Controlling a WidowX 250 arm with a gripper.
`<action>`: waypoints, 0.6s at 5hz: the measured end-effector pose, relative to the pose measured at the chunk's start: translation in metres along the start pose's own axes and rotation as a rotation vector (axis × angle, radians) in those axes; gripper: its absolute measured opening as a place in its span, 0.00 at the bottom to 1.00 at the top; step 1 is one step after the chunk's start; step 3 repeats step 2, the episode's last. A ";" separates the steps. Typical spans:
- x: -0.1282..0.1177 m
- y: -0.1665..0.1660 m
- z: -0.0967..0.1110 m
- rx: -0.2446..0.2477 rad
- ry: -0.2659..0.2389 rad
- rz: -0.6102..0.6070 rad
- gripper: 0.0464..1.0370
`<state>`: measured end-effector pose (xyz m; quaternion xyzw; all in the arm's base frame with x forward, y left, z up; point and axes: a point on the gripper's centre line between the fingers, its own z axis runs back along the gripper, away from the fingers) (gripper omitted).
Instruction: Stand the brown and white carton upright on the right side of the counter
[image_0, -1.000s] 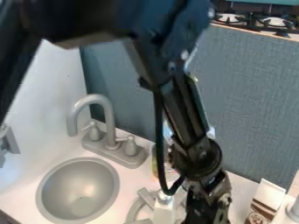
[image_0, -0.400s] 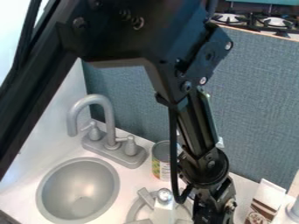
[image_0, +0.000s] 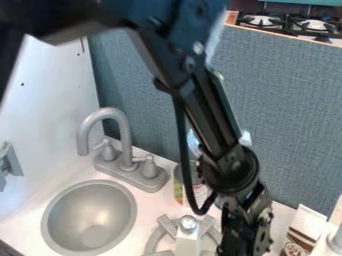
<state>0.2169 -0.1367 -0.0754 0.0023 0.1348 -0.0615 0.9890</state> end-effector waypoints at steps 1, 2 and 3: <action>-0.006 0.002 0.045 -0.010 -0.106 0.072 0.96; -0.015 0.006 0.081 -0.009 -0.167 0.095 0.96; -0.015 0.006 0.081 -0.009 -0.167 0.095 0.96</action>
